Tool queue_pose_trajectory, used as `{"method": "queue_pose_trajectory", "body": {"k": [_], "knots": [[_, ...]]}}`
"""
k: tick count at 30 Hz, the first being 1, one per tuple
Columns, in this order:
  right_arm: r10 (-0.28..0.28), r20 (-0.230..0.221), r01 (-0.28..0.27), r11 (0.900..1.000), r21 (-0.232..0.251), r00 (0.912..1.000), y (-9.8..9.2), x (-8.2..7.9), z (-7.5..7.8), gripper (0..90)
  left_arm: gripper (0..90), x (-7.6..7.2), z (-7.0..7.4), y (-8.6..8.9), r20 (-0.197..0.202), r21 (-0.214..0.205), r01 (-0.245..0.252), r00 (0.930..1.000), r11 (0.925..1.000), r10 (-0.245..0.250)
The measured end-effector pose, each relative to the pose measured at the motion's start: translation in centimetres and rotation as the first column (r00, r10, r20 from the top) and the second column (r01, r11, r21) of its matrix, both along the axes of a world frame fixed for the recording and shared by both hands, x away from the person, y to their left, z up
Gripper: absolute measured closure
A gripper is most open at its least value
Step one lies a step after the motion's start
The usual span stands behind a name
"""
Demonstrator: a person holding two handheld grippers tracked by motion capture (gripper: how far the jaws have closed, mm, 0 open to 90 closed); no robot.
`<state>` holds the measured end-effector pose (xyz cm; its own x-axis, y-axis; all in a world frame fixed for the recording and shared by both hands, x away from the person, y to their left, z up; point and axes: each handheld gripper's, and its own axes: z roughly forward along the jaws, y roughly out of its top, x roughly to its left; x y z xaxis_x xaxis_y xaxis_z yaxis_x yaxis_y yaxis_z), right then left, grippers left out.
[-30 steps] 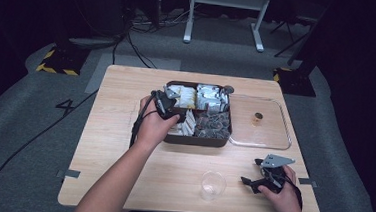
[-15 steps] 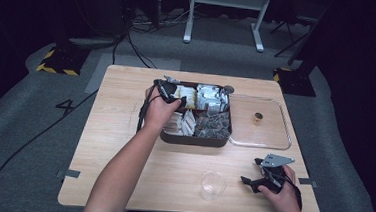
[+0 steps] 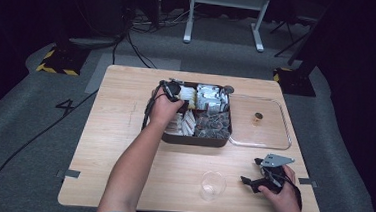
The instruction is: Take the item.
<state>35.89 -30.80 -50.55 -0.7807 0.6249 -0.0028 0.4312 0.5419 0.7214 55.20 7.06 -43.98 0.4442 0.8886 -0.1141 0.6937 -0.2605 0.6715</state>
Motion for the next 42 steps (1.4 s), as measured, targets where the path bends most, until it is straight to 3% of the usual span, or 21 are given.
{"method": "queue_pose_trajectory", "body": {"k": [3, 7, 13, 23, 29, 33, 42], "knots": [[0.000, 0.000, 0.000, 1.0000, 0.001, 1.0000, 0.0, 0.0, 0.0, 5.6, 40.4, 0.5, -0.1, -0.3, 0.002, -0.007, 0.011, 0.9999, 0.9999, -0.011], [-0.002, -0.001, 0.002, 1.0000, 0.002, 1.0000, 0.0, 0.0, 0.0, 5.6, 46.1, 1.0, -0.4, -0.9, -0.043, 0.038, 0.034, 0.9985, 0.9987, -0.033], [-0.002, 0.000, 0.002, 1.0000, 0.002, 1.0000, 0.0, 0.0, 0.0, 5.6, 51.1, 1.7, -0.8, -1.8, -0.057, 0.084, 0.061, 0.9968, 0.9946, -0.057], [-0.002, -0.001, 0.002, 1.0000, 0.002, 1.0000, 0.0, 0.0, 0.0, 5.6, 61.6, 2.1, -1.4, -2.2, -0.091, 0.091, 0.074, 0.9937, 0.9931, -0.066], [-0.002, -0.001, 0.002, 1.0000, 0.002, 1.0000, 0.0, 0.0, 0.0, 5.6, 78.7, 1.9, -1.2, -2.2, -0.095, 0.107, 0.094, 0.9919, 0.9899, -0.084], [-0.002, -0.001, 0.002, 1.0000, 0.002, 1.0000, 0.0, 0.0, 0.0, 5.6, 85.5, 1.9, -1.1, -2.1, -0.136, 0.102, 0.118, 0.9853, 0.9878, -0.104], [-0.002, 0.000, 0.002, 1.0000, 0.002, 1.0000, 0.0, 0.0, 0.0, 5.6, 89.9, 1.8, -0.6, -1.8, -0.108, 0.115, 0.125, 0.9877, 0.9854, -0.113]]}}
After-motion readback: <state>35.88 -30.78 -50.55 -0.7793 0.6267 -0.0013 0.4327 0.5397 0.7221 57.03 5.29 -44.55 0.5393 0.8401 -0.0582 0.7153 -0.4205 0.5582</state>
